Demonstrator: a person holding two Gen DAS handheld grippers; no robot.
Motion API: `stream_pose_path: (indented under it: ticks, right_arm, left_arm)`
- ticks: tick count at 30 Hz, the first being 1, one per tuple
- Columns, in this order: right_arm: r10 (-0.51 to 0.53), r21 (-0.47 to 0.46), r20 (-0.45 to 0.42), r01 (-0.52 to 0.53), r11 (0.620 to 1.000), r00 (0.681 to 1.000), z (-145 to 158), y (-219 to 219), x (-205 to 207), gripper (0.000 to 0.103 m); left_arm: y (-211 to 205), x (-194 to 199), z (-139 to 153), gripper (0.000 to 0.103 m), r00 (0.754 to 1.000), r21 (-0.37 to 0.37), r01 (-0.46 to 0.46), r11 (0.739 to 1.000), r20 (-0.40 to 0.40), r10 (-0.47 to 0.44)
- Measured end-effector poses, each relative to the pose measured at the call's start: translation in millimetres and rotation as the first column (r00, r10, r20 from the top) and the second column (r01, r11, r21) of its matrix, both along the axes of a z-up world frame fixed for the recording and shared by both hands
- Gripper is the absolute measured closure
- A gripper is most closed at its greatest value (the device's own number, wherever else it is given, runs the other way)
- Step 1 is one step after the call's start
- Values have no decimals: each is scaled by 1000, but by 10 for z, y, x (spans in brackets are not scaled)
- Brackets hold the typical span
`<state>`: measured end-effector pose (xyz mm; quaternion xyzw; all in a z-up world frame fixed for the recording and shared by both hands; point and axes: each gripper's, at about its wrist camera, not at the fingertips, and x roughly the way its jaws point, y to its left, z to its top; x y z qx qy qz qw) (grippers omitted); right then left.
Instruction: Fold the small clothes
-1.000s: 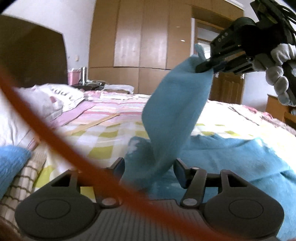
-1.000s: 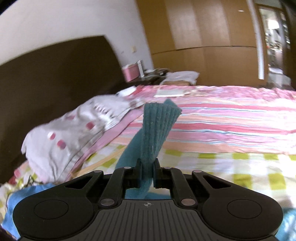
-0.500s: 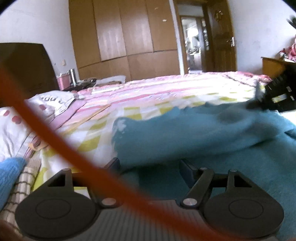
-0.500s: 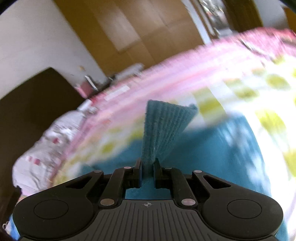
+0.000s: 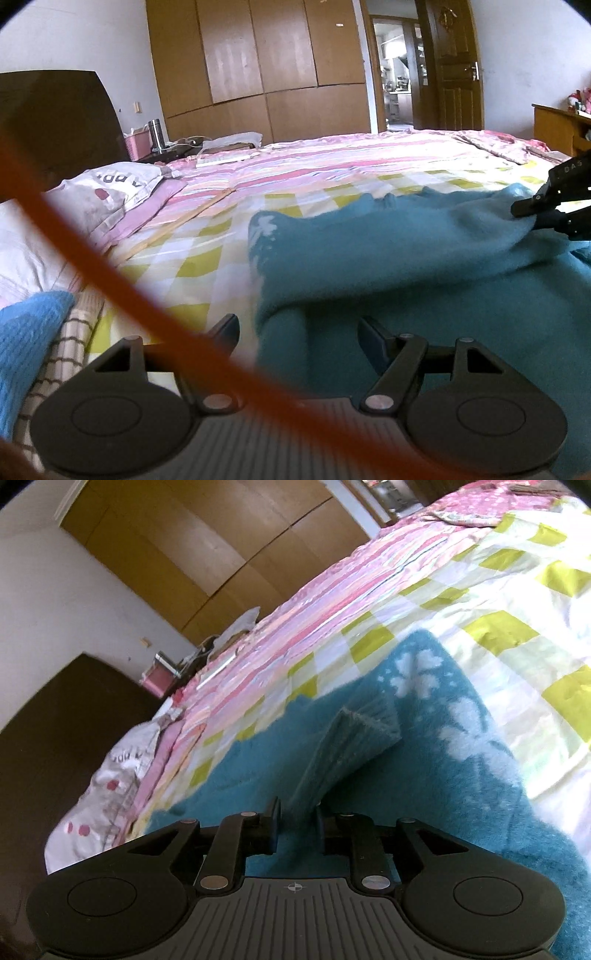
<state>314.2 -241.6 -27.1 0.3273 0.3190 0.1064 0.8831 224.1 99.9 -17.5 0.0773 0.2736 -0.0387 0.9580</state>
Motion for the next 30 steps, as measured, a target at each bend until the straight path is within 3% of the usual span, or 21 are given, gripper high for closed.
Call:
stream_pose_path:
  ticks: [6, 8, 14, 17, 20, 26, 30]
  right_arm:
    - [-51, 39, -78, 54, 998, 996, -55, -77, 111, 82]
    - [-53, 18, -61, 54, 998, 997, -7, -40, 147, 89]
    - [-40, 35, 90, 37, 999, 995, 291, -3, 114, 91]
    - [-65, -54, 40, 68, 996, 997, 190, 1, 194, 91]
    - [-70, -112, -51, 64, 992, 996, -19, 9, 274, 91]
    - [-66, -68, -33, 64, 996, 997, -23, -69, 180, 87]
    - [-54, -121, -13, 52, 991, 998, 74, -33, 86, 86]
  left_arm:
    - [-42, -46, 48, 27, 1000, 16, 16, 1000, 10, -16]
    - [-36, -17, 74, 27, 1000, 11, 3, 1000, 23, -3]
    - [-29, 182, 15, 27, 997, 29, -75, 997, 18, 75]
    - [-40, 248, -77, 27, 994, 57, -100, 993, -31, 102]
    - [-18, 145, -46, 27, 995, 63, -92, 994, -26, 93]
    - [153, -169, 26, 27, 991, 35, -128, 991, -38, 129]
    - [219, -360, -27, 27, 987, 34, -142, 989, -75, 145]
